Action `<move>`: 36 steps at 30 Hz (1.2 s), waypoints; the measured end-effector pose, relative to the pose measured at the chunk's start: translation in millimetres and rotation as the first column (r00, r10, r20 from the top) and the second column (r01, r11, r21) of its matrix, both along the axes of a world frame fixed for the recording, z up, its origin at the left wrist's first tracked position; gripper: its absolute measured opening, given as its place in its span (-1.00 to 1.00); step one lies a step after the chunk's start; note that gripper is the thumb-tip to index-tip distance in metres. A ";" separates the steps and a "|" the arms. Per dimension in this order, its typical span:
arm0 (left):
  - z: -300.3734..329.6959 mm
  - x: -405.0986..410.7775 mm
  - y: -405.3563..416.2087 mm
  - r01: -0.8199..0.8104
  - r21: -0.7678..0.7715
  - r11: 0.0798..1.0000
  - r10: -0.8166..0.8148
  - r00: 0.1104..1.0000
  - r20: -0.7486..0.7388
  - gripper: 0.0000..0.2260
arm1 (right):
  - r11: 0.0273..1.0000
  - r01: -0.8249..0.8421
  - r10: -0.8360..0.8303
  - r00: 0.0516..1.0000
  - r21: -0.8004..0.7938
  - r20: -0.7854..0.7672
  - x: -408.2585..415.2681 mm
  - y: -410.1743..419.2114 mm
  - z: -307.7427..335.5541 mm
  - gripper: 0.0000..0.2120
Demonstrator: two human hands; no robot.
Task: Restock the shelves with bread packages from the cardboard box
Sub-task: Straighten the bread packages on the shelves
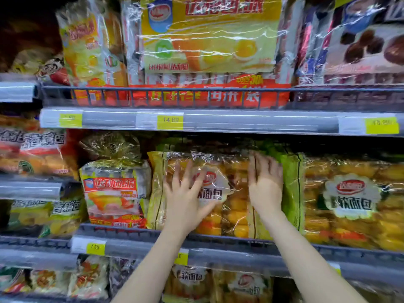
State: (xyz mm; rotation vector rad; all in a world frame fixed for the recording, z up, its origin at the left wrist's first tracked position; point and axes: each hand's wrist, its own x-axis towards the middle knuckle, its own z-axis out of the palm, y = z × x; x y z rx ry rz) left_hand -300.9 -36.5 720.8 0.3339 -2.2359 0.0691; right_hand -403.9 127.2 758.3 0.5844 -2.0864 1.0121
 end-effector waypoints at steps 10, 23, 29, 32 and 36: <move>-5.0 -38.9 6.0 -0.151 0.108 0.983 0.144 0.987 0.073 -0.12 | 0.993 -0.020 -0.028 0.922 0.120 0.387 -33.0 17.0 17.7 -0.55; -8.5 9.8 47.3 0.109 0.208 0.972 -0.098 0.993 -0.065 -0.30 | 0.984 -0.128 0.105 0.979 0.124 0.175 34.4 93.7 -0.9 -0.43; -97.1 61.6 79.9 0.383 0.191 0.904 -0.338 0.912 -0.233 -0.62 | 0.966 -0.209 0.165 0.952 0.152 0.259 72.9 157.2 -114.2 -0.58; -147.4 73.3 95.2 0.361 0.312 0.879 -0.343 0.933 -0.111 -0.64 | 0.954 -0.241 0.161 0.913 0.177 0.376 83.2 174.4 -174.6 -0.59; -211.7 74.6 129.6 0.288 0.462 0.839 -0.381 0.917 0.121 -0.58 | 0.954 -0.247 0.111 0.817 0.170 0.565 87.0 202.7 -242.7 -0.56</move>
